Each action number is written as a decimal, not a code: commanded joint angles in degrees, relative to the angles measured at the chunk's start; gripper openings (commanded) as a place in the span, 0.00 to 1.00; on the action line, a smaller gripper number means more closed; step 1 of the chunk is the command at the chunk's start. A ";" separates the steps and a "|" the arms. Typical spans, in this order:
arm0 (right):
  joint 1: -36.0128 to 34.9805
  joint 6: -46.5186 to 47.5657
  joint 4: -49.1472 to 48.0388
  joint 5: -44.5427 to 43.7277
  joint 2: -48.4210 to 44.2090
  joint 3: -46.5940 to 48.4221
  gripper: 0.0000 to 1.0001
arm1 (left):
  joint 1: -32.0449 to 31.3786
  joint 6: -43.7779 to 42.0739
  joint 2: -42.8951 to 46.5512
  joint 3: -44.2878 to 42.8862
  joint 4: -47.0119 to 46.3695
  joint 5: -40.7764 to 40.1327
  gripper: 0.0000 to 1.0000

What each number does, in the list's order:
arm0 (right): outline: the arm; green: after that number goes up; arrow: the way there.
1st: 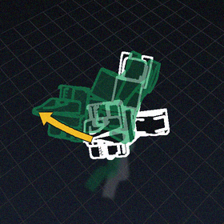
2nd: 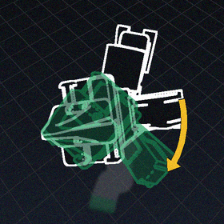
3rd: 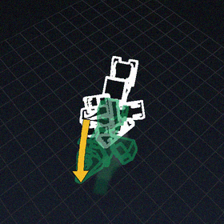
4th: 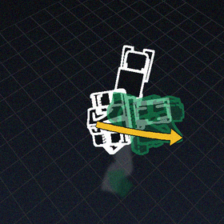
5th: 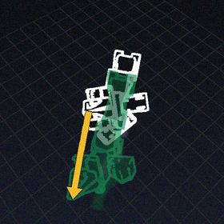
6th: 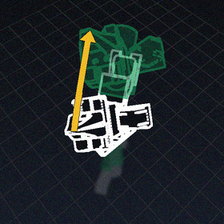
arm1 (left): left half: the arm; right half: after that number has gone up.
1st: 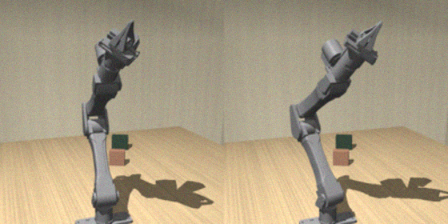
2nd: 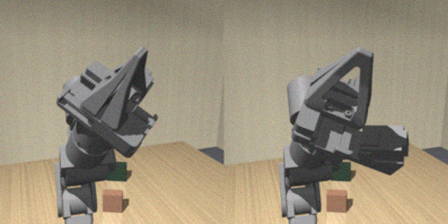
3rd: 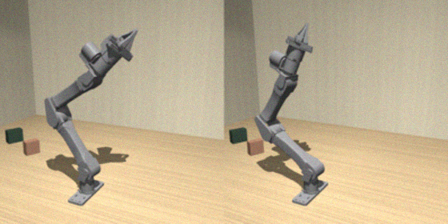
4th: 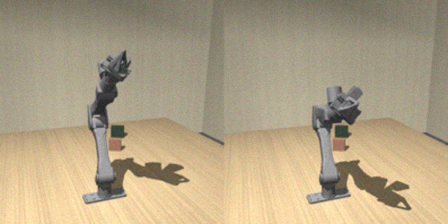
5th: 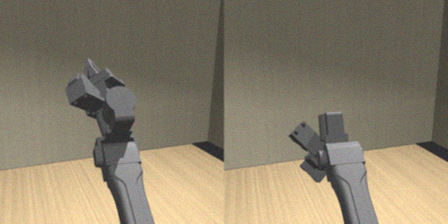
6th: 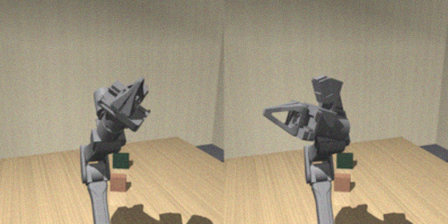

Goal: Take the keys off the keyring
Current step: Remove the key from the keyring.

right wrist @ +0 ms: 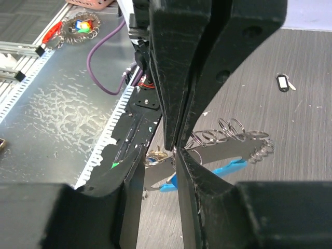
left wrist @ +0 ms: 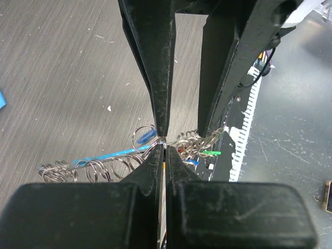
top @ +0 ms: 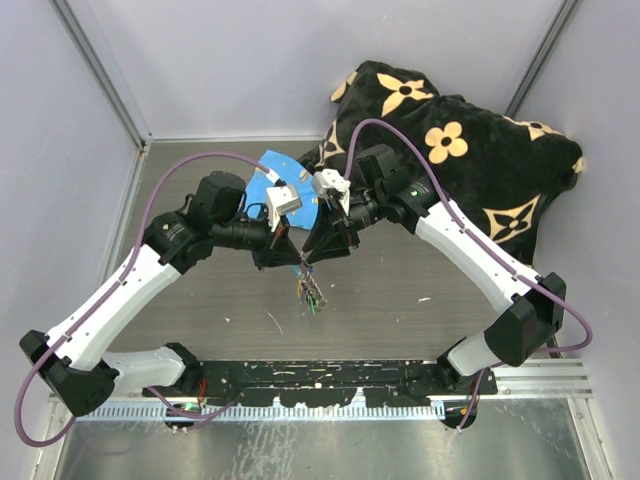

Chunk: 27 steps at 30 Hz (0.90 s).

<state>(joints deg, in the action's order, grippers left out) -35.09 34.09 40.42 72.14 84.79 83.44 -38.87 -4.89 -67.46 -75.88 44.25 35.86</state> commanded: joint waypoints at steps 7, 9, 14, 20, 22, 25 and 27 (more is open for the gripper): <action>-1.24 -0.71 -2.17 2.90 -0.60 -0.77 0.34 | 0.08 1.37 2.76 1.39 -7.26 4.14 0.00; -1.31 -1.36 -2.80 2.52 -0.51 -1.34 0.34 | 0.11 1.37 3.02 1.66 -7.53 4.21 0.00; -1.62 -2.09 -3.63 1.92 -0.54 -2.30 0.33 | 0.04 1.41 3.52 2.45 -8.34 4.35 0.00; -1.80 -2.07 -3.77 -0.87 -0.66 -2.96 0.33 | 0.03 1.45 3.65 2.47 -8.44 4.34 0.00; -1.81 -2.09 -3.78 -1.58 -0.76 -3.15 0.33 | 0.03 1.46 3.65 2.49 -8.45 4.46 0.00; -1.78 -2.09 -3.77 -2.17 -0.86 -3.17 0.33 | 0.10 1.46 3.60 2.58 -8.52 4.74 0.00; -1.82 -2.05 -3.77 -2.47 -0.86 -3.06 0.33 | 0.10 1.46 3.65 2.71 -8.57 5.06 0.00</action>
<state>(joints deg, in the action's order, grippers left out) -36.62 32.49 38.20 71.85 84.79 80.62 -38.87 -3.92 -66.22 -72.31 41.69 37.50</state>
